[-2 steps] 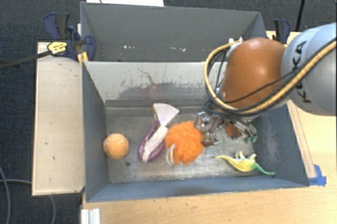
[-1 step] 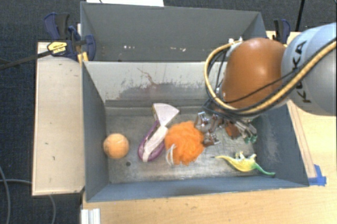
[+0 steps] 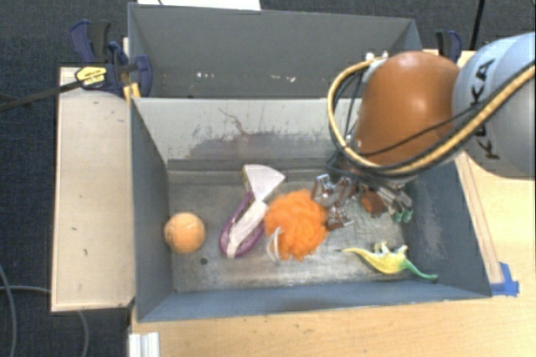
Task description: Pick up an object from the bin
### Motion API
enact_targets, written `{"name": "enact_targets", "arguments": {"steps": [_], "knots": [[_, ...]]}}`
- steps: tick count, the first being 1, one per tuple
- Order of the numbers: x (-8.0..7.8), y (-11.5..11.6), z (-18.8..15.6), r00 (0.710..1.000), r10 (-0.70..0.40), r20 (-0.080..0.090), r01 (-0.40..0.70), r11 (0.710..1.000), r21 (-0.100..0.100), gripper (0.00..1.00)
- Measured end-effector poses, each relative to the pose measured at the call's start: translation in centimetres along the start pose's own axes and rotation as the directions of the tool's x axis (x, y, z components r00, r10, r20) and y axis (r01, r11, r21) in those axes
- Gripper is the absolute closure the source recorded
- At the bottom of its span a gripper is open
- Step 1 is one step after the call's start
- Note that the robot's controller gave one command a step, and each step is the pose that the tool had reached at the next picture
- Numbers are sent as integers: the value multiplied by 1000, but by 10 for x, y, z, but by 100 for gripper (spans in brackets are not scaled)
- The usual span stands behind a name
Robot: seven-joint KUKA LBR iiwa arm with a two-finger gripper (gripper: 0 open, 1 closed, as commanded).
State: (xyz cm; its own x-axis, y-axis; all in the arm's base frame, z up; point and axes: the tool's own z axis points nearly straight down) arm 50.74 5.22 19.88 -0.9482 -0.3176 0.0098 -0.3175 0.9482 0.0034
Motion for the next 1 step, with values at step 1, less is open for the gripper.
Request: {"name": "enact_targets", "arguments": {"steps": [1], "knots": [[-5, 1, -71, 994, -112, 8, 112, 994, 4, 100]]}}
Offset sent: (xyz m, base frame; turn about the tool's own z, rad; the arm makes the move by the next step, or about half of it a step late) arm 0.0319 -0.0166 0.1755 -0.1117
